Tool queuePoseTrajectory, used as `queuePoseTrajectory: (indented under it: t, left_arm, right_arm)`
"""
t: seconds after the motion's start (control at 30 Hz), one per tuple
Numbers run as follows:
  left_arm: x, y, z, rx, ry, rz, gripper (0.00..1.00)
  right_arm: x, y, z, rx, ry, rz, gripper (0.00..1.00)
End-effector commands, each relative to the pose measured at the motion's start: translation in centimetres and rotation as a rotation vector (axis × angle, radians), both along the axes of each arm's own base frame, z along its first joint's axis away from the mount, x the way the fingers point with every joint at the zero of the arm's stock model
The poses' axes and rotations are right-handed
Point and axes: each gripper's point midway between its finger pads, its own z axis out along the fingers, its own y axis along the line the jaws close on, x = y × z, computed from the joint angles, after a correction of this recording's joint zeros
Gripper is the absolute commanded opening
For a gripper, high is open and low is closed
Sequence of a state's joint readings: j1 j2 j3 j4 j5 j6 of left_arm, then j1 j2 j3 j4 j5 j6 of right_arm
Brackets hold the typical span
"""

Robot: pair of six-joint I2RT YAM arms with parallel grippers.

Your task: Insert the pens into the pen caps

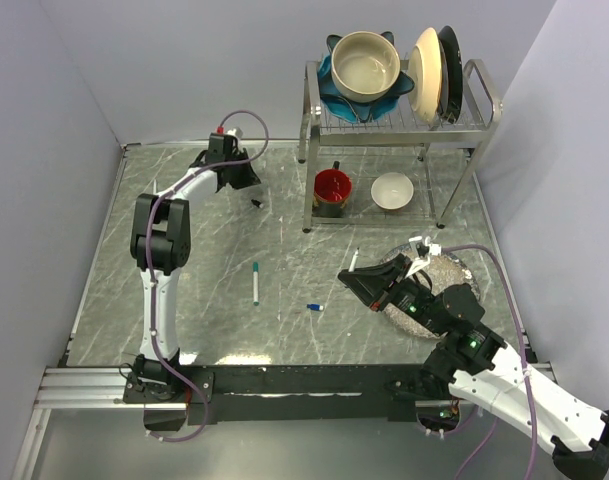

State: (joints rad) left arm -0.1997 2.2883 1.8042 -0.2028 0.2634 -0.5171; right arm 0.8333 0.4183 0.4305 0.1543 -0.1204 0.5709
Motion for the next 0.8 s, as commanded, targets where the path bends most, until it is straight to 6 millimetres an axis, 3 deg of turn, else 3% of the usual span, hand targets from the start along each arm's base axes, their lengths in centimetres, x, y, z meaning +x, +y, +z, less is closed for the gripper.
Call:
queuePoseTrajectory:
  t: [0.0,0.33,0.77]
  left_arm:
    - [-0.3,-0.2,0.2,0.013,-0.023,-0.037,0.01]
    - [-1.9,0.8,-3.4,0.076,0.059,-0.033,0.01]
    - [-6.0,3.0,-3.9,0.172,0.093,0.003,0.01]
  right_arm:
    - [0.0,-0.1,0.9,0.010,-0.029,-0.003,0.00]
    - [-0.5,-0.5,1.9,0.026,-0.038,0.000,0.00]
    - [-0.9,-0.3,2.5,0.043,-0.042,0.023,0.00]
